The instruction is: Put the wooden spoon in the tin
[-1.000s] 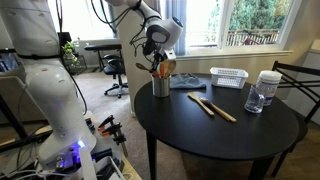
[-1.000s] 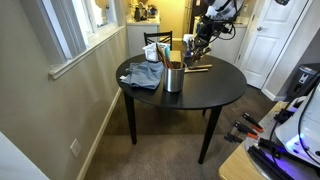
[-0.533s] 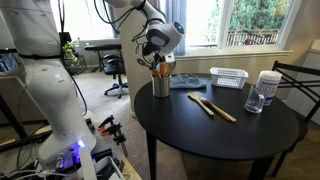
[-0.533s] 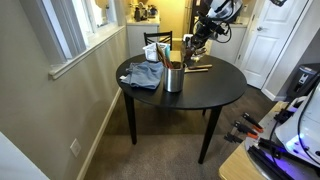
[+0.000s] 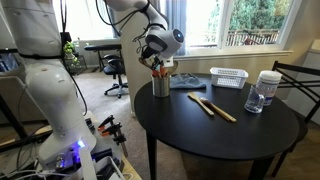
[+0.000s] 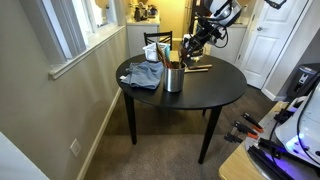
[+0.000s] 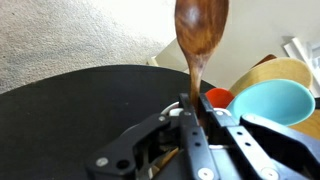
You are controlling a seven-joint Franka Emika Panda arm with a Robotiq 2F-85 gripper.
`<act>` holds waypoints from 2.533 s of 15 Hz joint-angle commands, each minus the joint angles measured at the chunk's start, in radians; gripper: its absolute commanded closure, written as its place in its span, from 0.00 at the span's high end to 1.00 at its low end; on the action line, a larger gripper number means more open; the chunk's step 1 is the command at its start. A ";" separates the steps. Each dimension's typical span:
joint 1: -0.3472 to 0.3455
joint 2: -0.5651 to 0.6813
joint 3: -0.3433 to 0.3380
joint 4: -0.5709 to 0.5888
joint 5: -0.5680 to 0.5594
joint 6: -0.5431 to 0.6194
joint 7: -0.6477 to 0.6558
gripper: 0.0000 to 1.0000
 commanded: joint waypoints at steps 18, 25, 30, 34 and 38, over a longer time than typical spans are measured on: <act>-0.005 0.045 -0.018 -0.041 0.369 0.142 0.004 0.06; -0.001 0.055 -0.016 -0.035 0.376 0.184 0.033 0.06; 0.003 0.060 -0.015 -0.033 0.369 0.203 0.048 0.36; 0.006 0.064 -0.013 -0.030 0.361 0.237 0.058 0.61; 0.002 0.050 -0.014 -0.040 0.327 0.199 0.093 0.87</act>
